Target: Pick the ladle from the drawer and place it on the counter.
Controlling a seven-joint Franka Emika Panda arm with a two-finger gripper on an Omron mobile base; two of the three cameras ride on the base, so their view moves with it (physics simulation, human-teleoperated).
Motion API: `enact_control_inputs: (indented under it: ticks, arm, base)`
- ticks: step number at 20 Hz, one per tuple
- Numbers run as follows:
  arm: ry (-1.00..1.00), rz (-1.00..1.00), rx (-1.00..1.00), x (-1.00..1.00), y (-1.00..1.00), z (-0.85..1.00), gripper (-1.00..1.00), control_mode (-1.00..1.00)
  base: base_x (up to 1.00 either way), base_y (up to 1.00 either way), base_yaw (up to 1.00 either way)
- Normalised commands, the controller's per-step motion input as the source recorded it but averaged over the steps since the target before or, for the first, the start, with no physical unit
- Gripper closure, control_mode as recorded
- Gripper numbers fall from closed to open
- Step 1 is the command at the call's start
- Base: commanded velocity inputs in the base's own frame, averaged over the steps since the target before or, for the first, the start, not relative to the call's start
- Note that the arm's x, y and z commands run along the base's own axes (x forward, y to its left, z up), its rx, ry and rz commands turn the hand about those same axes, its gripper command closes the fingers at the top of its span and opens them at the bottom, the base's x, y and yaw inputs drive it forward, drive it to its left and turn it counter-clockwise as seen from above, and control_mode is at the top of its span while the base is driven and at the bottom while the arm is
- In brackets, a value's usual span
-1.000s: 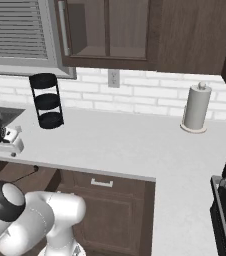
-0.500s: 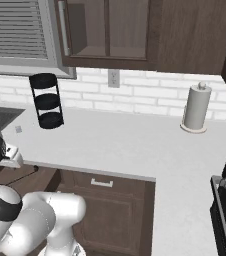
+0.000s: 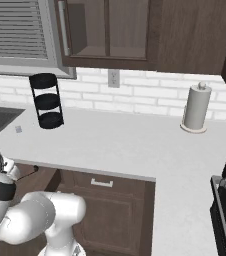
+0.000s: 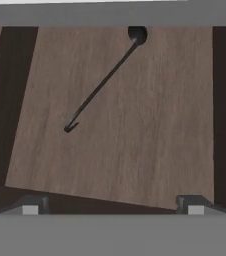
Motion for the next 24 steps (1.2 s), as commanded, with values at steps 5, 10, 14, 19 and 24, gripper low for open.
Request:
enact_control_inputs:
  ticks: [5,10,14,19,24]
  arm:
    - [0.00,0.00,0.00,0.00,0.08,-0.22,-1.00,-1.00]
    - [0.03,0.01,0.00,-0.09,0.09,-0.17,-1.00,-1.00]
    - [0.05,0.02,0.00,-0.02,0.09,-0.25,-1.00,-1.00]
    - [0.03,0.01,0.00,-0.05,0.05,-0.38,-1.00,-1.00]
    - [0.00,0.03,0.00,-0.06,0.00,-0.32,-1.00,-1.00]
  base:
    - [0.00,0.00,0.00]
    - [0.00,0.00,0.00]
    - [0.00,0.00,0.00]
    - [0.00,0.00,0.00]
    - [0.00,0.00,0.00]
